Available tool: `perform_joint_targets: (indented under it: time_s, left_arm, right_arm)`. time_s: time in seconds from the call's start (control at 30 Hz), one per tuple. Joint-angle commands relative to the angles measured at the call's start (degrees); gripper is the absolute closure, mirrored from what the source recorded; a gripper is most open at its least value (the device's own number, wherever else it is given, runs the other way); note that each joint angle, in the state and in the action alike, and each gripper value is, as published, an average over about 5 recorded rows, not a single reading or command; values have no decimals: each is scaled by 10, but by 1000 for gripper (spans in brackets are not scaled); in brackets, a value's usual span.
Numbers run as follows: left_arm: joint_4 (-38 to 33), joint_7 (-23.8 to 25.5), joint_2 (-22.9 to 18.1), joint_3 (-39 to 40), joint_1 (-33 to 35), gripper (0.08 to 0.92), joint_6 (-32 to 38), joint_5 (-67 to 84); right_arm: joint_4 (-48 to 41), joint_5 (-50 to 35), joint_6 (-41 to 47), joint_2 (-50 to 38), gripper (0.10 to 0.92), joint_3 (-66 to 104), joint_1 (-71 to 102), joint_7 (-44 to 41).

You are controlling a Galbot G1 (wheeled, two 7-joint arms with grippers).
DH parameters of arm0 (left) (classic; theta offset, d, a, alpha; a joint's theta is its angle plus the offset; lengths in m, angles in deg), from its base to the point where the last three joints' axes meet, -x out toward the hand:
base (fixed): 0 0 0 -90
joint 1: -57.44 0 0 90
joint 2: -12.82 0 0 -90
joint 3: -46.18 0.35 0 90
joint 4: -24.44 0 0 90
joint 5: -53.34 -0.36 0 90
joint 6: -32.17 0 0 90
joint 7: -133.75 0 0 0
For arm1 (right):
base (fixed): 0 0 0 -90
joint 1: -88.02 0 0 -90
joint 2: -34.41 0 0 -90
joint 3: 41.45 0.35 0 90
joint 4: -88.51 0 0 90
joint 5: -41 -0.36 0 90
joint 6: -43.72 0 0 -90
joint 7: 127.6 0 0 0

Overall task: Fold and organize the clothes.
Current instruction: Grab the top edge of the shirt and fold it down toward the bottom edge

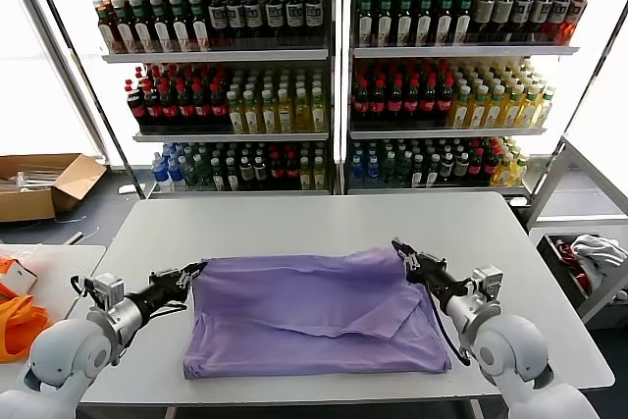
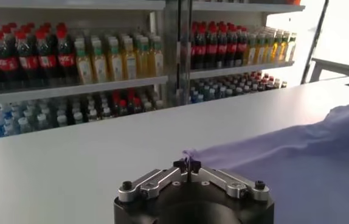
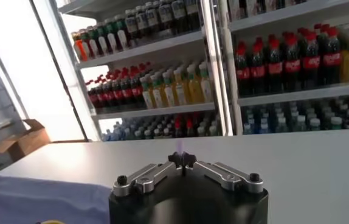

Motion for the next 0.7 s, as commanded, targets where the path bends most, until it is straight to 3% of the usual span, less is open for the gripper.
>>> perform_joint_targets:
  time_s: [0.03, 0.4, 0.5, 0.7]
  left_arm:
    - [-86, -8, -23, -96, 181, 915, -14, -62]
    - [-128, -5, -43, -72, 285, 906, 2, -164]
    - [-137, -12, -43, -77, 277, 848, -1, -157]
    - [-136, -51, -25, -120, 243, 675, 0, -83]
  right_arm:
    - [63, 22, -23, -13, 919, 73, 180, -17]
    - [30, 68, -49, 10, 916, 60, 214, -15]
    - [21, 67, -67, 9, 874, 69, 204, -19]
    - [34, 42, -119, -4, 707, 113, 189, -52]
